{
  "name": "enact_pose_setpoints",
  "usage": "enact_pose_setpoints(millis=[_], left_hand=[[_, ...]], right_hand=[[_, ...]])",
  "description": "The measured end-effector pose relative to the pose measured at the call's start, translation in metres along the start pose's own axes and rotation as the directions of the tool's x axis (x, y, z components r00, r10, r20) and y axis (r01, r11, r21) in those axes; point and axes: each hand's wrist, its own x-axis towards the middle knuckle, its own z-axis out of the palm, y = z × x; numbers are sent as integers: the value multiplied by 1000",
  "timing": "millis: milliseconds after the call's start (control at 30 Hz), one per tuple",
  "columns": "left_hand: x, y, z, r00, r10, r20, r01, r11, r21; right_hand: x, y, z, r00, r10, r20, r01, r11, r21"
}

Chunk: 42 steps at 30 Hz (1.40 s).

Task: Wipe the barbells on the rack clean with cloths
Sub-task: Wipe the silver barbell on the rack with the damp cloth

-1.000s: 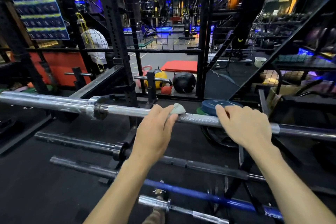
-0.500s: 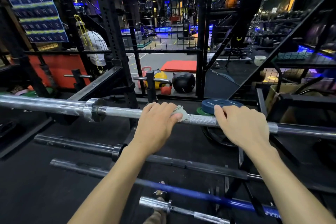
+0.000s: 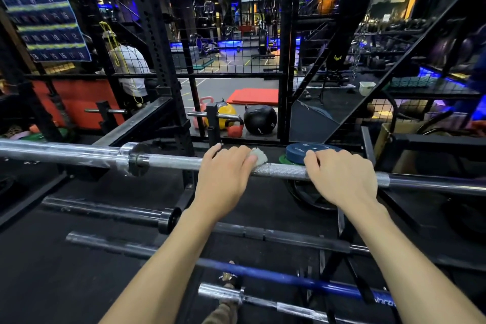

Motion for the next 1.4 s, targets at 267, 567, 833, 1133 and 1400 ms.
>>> enact_pose_setpoints(millis=[267,567,833,1133,1400], left_hand=[[18,34,0,978,-9,207,36,991,-127],[6,24,6,975,10,-224,-8,1000,10],[-1,44,15,958,53,-283,-5,986,169],[-4,64,14,969,57,-240,-15,985,175],[-5,40,5,937,-130,-324,171,980,101]], right_hand=[[2,2,0,1000,5,-1,-5,1000,-9],[1,1,1,1000,-17,-23,17,1000,17],[2,2,5,999,-17,-48,16,1000,-15],[1,4,4,999,-11,-40,9,999,-44],[2,1,7,999,-30,-29,28,998,-53]])
